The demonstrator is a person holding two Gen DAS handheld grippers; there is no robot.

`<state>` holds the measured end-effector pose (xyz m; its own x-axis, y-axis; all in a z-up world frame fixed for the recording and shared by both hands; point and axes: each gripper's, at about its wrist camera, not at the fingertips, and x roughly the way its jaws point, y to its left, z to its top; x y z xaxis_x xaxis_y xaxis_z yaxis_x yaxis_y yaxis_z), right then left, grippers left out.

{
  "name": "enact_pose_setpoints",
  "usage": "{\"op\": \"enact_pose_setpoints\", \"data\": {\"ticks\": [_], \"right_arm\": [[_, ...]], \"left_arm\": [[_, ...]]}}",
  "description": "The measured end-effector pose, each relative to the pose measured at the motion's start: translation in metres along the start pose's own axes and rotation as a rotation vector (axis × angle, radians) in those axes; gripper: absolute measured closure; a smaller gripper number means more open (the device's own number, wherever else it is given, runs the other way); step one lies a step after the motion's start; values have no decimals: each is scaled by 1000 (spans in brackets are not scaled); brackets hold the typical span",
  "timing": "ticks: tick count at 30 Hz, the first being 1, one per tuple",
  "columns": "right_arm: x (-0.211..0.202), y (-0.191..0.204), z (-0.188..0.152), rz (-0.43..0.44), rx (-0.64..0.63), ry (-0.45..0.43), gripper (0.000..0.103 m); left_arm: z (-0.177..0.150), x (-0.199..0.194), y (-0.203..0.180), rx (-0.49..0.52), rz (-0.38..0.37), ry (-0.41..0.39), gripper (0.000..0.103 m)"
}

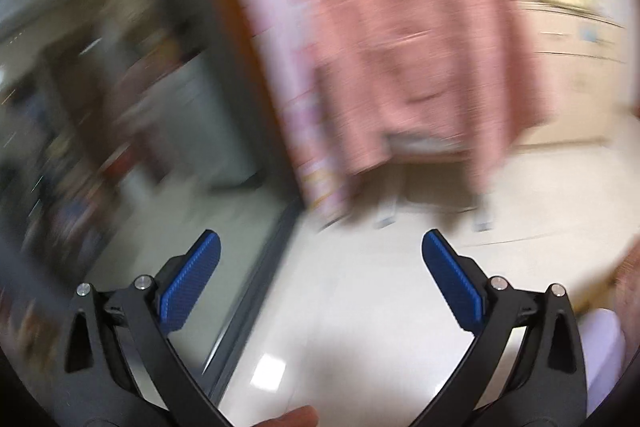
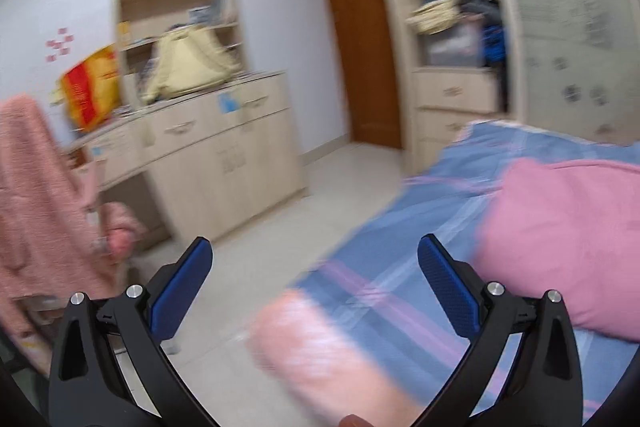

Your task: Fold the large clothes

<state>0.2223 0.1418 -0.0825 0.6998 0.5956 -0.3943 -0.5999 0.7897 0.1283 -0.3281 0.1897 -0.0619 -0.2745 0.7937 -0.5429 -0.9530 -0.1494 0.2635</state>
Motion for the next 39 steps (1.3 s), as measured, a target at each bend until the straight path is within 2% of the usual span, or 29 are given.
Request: {"op": "enact_pose_setpoints", "data": {"ticks": [1,4,7,9,10,13,14,16,19,22,27,39], "right_arm": [[-8,-27,-1,-80,5,12,1],[-31,-90,-8,-246,46,57,1],[-66,-156,-22,-483,72,112,1],[-88,-186,-32,-583,113,138,1],[-97,-198,-38,-606,138,146,1],[-132,-222,-54,-666,227,155,1],[-142,-224,-56,-692,242,149,1],[-154,-226,-58,-726,255,139,1],[-170,-229,-53,-749,272,115,1],[-179,-225,-42,-770,254,91,1],[-178,-224,-26,-819,205,96,1],[-184,-229,-15,-806,193,85,1]], "left_arm": [[17,-6,-39,63,-102,-50,2],[38,-32,-139,235,-371,-145,2],[37,-79,-253,452,-685,-220,2],[26,-124,-320,577,-892,-272,2],[17,-152,-352,633,-1019,-299,2],[-5,-224,-413,704,-1316,-358,2],[-14,-246,-428,707,-1390,-374,2],[-25,-281,-452,698,-1490,-382,2],[-40,-316,-476,707,-1583,-338,2],[-56,-336,-475,725,-1619,-349,2],[-75,-359,-488,749,-1601,-367,2],[-72,-363,-486,745,-1578,-330,2]]}}
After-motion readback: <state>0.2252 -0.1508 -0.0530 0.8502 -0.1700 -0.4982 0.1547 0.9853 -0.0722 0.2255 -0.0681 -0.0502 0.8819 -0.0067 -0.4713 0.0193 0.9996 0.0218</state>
